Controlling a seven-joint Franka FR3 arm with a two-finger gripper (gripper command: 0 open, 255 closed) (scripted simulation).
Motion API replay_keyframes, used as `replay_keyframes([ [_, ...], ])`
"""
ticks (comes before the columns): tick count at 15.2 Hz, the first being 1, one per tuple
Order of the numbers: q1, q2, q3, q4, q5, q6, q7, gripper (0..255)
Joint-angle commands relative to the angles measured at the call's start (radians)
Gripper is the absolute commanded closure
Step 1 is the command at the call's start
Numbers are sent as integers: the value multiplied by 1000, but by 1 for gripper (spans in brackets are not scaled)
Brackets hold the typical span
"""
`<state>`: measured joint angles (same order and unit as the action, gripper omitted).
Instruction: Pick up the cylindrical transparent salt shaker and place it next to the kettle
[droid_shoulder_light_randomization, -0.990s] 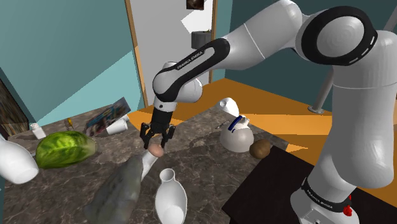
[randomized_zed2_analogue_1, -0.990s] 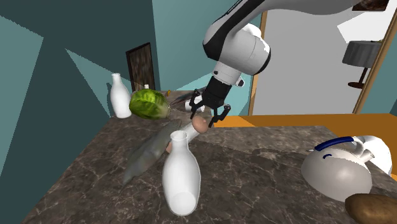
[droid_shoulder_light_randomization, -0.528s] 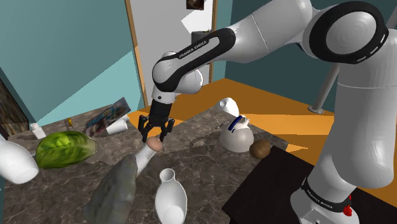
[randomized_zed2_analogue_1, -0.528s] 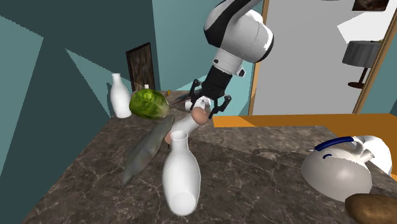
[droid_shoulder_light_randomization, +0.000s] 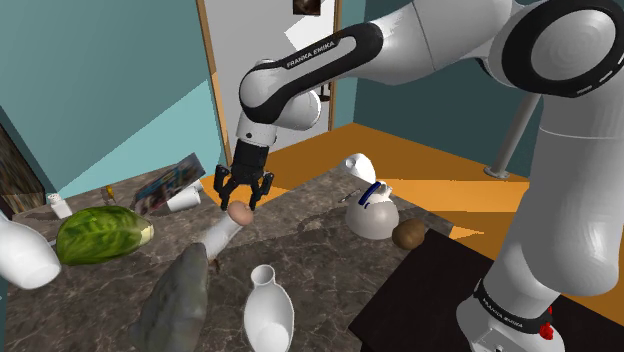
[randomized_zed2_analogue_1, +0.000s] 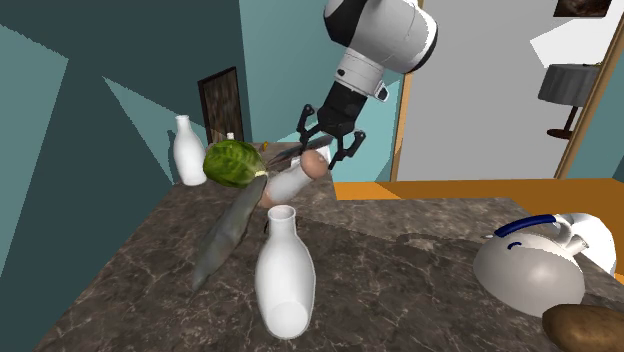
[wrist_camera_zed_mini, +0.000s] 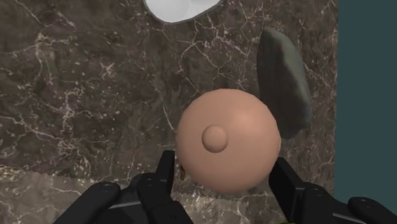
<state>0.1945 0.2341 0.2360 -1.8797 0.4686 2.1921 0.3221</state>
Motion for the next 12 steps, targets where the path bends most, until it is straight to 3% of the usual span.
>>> replay_keyframes([
  [1,-1,-8,-1,18,-5,-23,11,255],
  [12,-6,-53,-6,105,-26,-145,65,255],
])
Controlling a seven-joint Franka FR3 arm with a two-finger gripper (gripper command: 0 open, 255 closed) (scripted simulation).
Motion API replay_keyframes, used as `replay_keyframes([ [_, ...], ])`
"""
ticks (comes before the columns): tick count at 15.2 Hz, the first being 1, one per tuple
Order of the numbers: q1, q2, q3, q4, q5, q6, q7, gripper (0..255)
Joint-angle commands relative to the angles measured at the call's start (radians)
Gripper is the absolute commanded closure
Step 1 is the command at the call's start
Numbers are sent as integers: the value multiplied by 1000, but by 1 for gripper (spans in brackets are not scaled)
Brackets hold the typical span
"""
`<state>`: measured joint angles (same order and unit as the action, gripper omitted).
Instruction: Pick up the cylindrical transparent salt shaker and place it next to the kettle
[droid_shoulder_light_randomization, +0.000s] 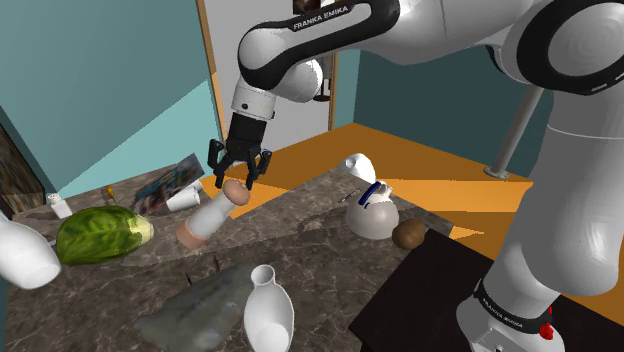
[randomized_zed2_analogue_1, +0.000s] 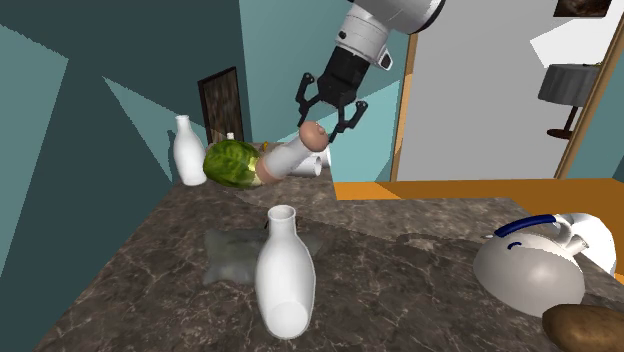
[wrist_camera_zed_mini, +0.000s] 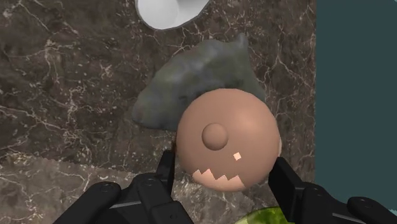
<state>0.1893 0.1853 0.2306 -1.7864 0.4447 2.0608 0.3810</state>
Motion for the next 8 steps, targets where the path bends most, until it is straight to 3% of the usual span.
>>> replay_keyframes([
  [1,-1,-7,-1,21,-4,-26,11,255],
  [8,-4,-21,-3,93,-16,-106,46,255],
])
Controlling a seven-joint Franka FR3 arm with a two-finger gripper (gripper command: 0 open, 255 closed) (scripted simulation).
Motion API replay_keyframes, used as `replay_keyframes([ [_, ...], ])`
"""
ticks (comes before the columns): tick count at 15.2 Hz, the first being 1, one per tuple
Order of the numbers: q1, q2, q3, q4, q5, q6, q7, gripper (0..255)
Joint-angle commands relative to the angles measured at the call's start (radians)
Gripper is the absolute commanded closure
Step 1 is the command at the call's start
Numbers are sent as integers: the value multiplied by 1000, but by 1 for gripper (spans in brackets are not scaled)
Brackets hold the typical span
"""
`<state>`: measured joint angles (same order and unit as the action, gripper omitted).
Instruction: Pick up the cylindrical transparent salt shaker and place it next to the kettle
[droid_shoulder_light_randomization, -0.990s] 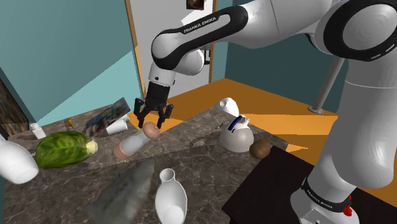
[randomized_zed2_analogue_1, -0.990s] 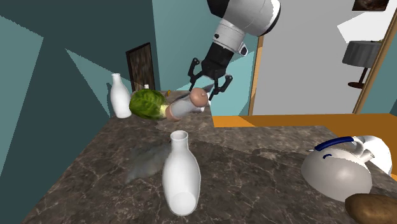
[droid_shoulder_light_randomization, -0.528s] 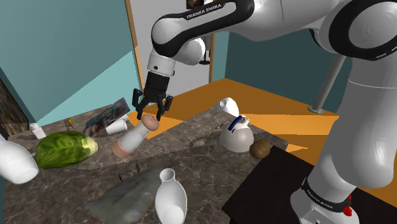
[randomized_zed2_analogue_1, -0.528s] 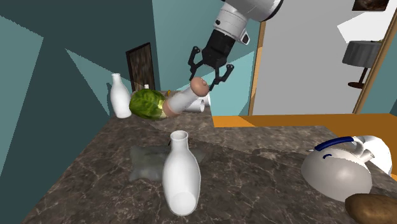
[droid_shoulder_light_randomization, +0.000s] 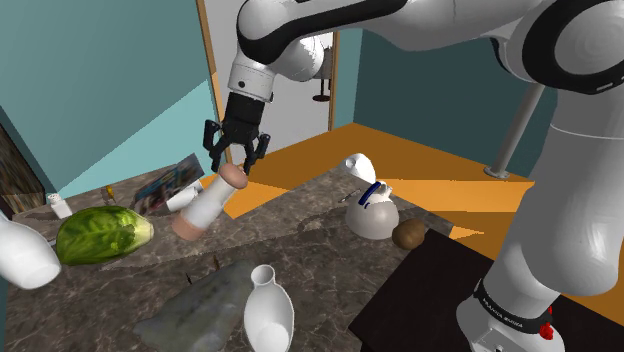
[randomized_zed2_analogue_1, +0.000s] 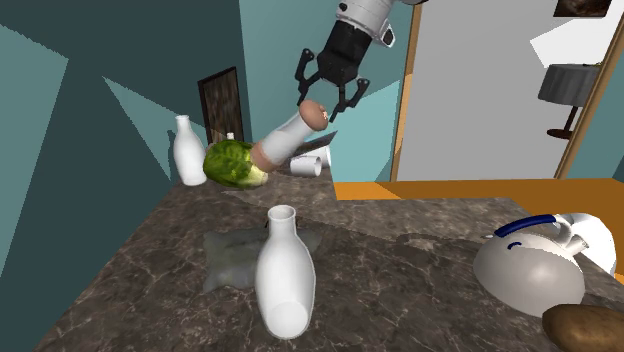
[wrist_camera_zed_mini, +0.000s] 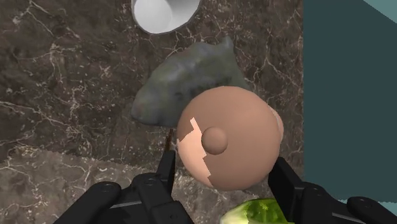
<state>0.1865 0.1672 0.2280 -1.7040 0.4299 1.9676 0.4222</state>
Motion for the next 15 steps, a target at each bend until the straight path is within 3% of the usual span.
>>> replay_keyframes([
  [1,-1,-4,-1,22,-3,-25,10,255],
  [3,-2,-6,-1,40,-6,-43,18,255],
  [15,-151,-210,-128,-184,42,-145,-251,255],
])
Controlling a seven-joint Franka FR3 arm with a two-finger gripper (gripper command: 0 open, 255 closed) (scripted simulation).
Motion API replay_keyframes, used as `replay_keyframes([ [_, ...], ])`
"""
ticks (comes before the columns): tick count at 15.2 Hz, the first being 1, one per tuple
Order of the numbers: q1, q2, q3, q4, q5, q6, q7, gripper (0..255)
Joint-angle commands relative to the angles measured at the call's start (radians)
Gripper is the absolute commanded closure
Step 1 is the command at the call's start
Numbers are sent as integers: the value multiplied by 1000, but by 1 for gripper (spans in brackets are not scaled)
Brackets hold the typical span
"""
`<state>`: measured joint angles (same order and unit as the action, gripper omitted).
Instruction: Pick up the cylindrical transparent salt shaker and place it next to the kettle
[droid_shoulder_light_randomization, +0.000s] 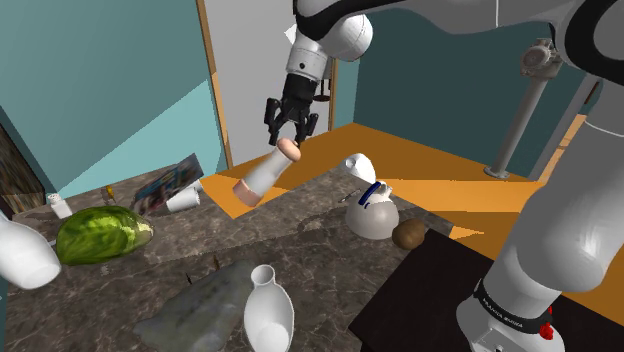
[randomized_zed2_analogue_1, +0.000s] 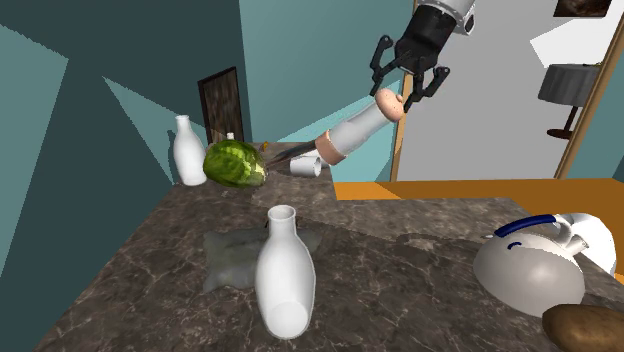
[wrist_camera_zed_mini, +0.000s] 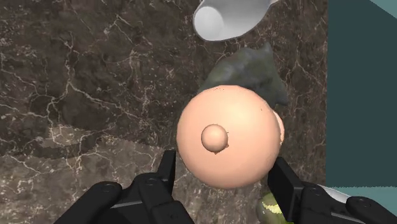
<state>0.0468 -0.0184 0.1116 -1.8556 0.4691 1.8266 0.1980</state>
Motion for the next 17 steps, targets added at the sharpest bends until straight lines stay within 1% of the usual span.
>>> replay_keyframes([
  [1,-23,-36,-24,-43,2,-15,-48,255],
  [6,-80,-75,-90,-78,-11,-72,-154,255],
  [11,-135,-89,-155,-84,-33,-128,-253,255],
  [17,-133,-79,-152,-152,-26,-56,-283,255],
])
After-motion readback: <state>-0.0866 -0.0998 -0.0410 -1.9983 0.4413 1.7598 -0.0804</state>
